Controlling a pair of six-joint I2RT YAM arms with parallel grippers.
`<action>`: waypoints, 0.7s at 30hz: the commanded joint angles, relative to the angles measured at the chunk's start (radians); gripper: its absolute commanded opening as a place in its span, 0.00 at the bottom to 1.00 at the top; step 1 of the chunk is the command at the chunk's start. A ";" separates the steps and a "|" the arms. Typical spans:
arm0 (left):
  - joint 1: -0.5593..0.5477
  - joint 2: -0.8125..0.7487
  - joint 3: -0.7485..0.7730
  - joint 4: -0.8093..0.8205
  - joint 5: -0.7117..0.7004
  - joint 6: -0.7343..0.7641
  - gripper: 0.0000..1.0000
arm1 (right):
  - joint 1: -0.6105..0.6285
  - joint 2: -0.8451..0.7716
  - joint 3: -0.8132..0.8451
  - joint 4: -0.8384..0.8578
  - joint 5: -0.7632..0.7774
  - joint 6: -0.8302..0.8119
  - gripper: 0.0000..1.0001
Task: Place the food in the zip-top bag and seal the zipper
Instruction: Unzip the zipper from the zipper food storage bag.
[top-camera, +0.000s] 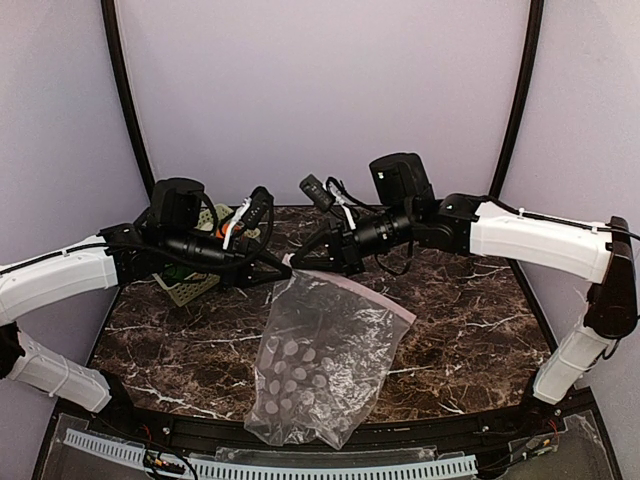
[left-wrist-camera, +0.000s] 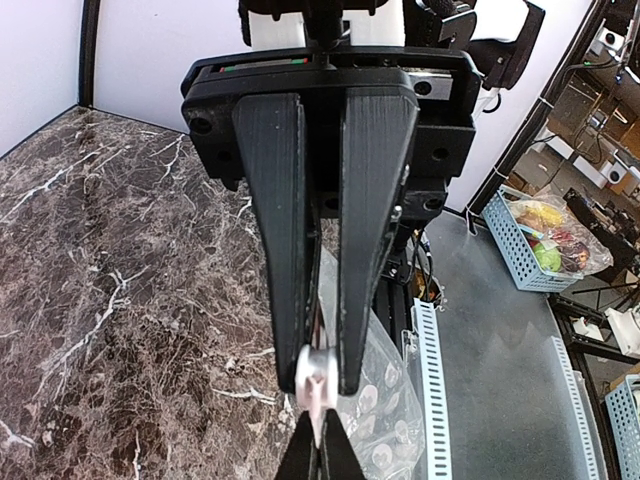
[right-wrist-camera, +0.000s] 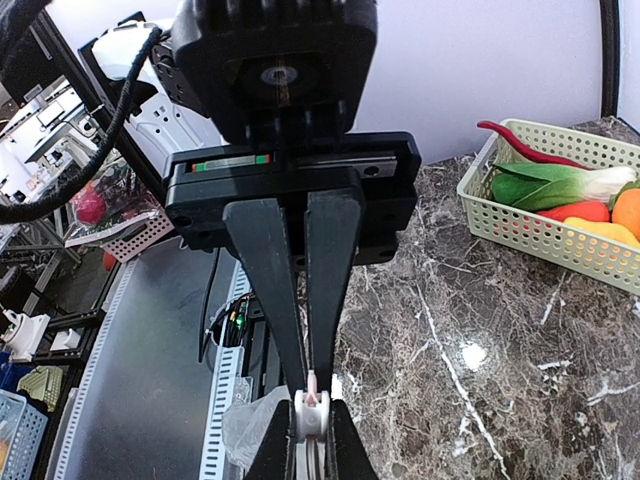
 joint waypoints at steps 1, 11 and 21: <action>0.008 -0.049 -0.006 0.005 -0.014 0.016 0.01 | -0.013 -0.026 -0.035 -0.071 0.002 0.010 0.00; 0.008 -0.055 -0.007 0.006 -0.019 0.016 0.01 | -0.018 -0.029 -0.054 -0.068 0.007 0.020 0.00; 0.009 -0.062 -0.008 0.005 -0.020 0.018 0.01 | -0.023 -0.031 -0.068 -0.068 0.013 0.023 0.00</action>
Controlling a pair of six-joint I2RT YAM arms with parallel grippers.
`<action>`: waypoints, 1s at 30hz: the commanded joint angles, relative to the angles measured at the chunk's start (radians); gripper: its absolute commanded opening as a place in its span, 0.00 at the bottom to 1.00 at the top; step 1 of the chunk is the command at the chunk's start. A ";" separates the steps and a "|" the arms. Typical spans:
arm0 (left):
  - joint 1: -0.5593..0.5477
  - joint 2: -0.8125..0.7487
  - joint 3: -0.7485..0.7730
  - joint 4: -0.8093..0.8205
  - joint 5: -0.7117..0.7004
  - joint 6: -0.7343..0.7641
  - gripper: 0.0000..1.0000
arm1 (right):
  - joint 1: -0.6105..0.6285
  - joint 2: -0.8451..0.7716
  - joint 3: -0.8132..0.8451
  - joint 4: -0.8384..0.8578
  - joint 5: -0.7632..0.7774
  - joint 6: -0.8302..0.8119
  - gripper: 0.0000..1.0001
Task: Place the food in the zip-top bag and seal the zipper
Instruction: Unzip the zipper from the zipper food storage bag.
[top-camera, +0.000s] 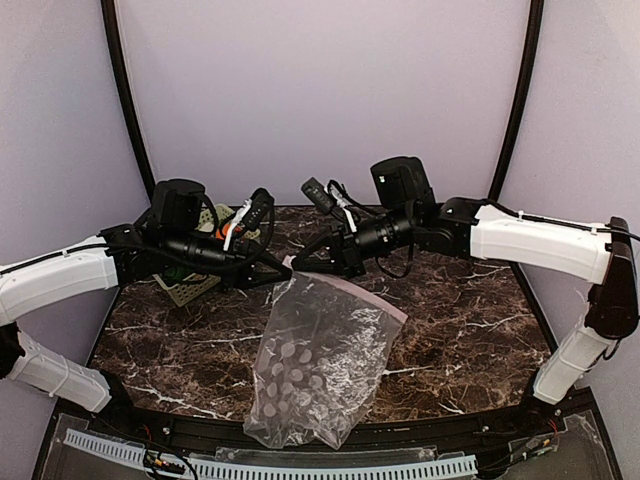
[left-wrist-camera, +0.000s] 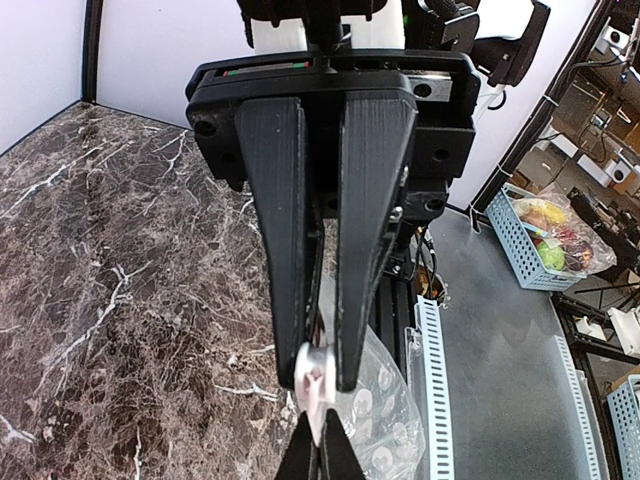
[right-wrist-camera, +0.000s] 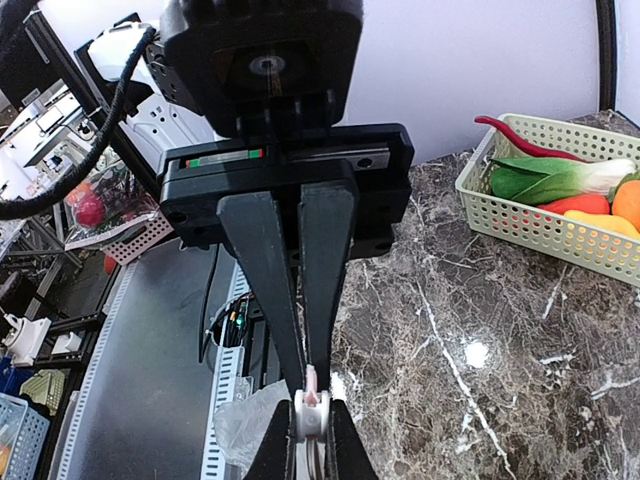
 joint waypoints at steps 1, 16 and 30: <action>0.010 -0.063 -0.005 0.013 -0.010 0.015 0.01 | -0.020 -0.024 -0.039 -0.093 0.013 0.007 0.00; 0.010 -0.071 -0.005 0.014 -0.014 0.015 0.01 | -0.026 -0.032 -0.065 -0.092 0.020 0.015 0.00; 0.011 -0.074 -0.004 0.014 -0.015 0.017 0.01 | -0.034 -0.038 -0.087 -0.088 0.022 0.018 0.00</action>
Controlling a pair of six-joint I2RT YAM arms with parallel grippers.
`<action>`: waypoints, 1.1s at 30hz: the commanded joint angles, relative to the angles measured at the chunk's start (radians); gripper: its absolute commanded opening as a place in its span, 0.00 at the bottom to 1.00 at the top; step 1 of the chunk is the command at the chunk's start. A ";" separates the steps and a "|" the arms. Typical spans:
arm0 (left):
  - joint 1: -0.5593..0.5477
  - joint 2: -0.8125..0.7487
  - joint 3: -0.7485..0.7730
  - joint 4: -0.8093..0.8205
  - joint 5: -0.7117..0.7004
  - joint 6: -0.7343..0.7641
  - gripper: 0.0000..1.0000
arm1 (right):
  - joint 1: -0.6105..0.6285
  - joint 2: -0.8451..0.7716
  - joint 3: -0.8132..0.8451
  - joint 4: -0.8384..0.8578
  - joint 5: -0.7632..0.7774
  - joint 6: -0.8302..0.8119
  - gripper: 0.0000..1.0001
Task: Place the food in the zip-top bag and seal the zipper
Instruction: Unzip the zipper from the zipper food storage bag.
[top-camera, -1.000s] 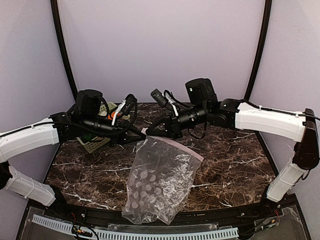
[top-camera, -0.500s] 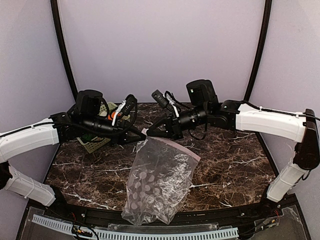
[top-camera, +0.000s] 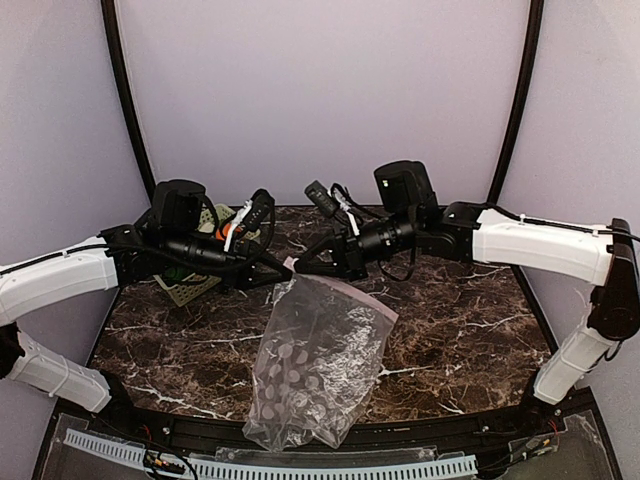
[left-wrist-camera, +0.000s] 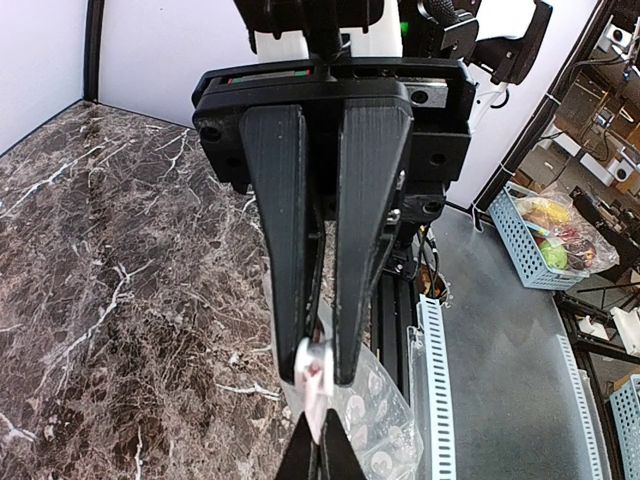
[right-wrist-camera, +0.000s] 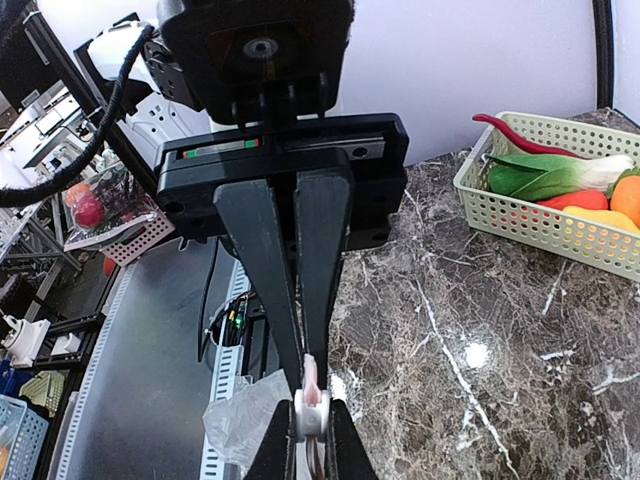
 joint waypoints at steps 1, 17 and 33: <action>0.015 -0.072 -0.002 0.015 -0.005 0.014 0.01 | -0.031 -0.022 -0.047 -0.120 0.019 0.009 0.00; 0.018 -0.075 -0.002 0.015 -0.009 0.012 0.01 | -0.039 -0.027 -0.073 -0.112 0.017 0.019 0.00; 0.032 -0.078 -0.002 0.020 -0.007 0.004 0.01 | -0.043 -0.035 -0.098 -0.104 0.018 0.026 0.00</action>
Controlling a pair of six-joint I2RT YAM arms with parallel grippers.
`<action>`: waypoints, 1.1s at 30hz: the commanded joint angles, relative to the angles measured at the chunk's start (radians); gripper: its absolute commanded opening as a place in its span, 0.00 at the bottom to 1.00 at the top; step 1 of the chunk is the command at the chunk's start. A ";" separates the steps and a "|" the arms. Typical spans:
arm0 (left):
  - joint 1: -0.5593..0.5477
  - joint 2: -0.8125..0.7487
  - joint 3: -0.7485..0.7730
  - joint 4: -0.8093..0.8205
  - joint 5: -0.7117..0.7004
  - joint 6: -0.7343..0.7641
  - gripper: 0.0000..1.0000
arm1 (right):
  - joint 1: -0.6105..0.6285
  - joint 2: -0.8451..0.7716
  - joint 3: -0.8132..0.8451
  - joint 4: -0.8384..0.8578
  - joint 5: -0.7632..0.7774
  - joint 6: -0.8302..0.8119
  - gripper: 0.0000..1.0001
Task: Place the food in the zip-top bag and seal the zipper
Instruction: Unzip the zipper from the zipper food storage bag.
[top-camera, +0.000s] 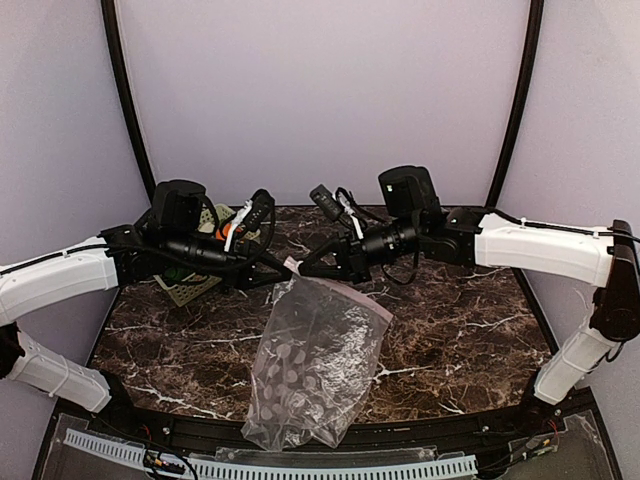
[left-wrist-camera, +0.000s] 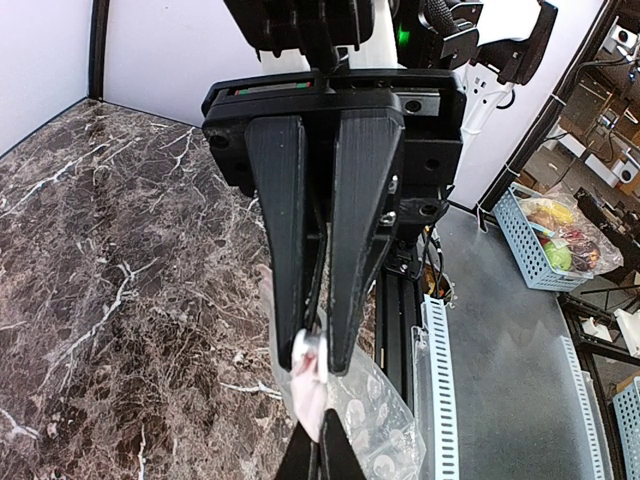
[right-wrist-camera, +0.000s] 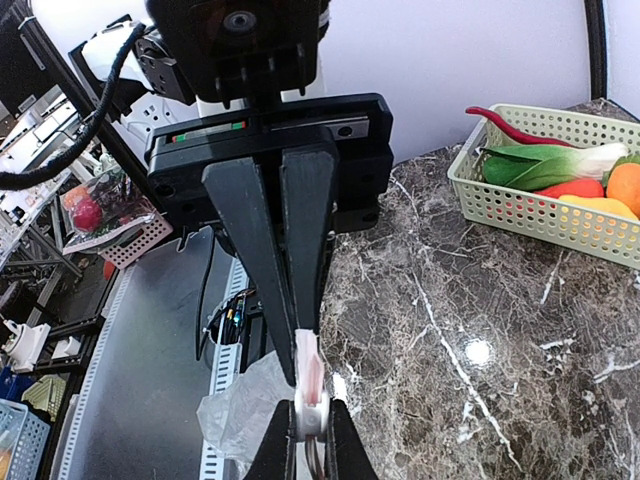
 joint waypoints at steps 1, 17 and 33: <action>0.033 -0.079 -0.003 0.022 0.004 0.004 0.01 | -0.032 -0.017 -0.046 -0.141 0.019 0.009 0.00; 0.047 -0.071 -0.005 0.031 0.016 -0.010 0.01 | -0.035 -0.031 -0.054 -0.134 -0.007 0.025 0.00; 0.047 -0.018 -0.004 0.065 0.101 -0.059 0.36 | -0.017 -0.010 -0.029 -0.120 -0.055 0.020 0.00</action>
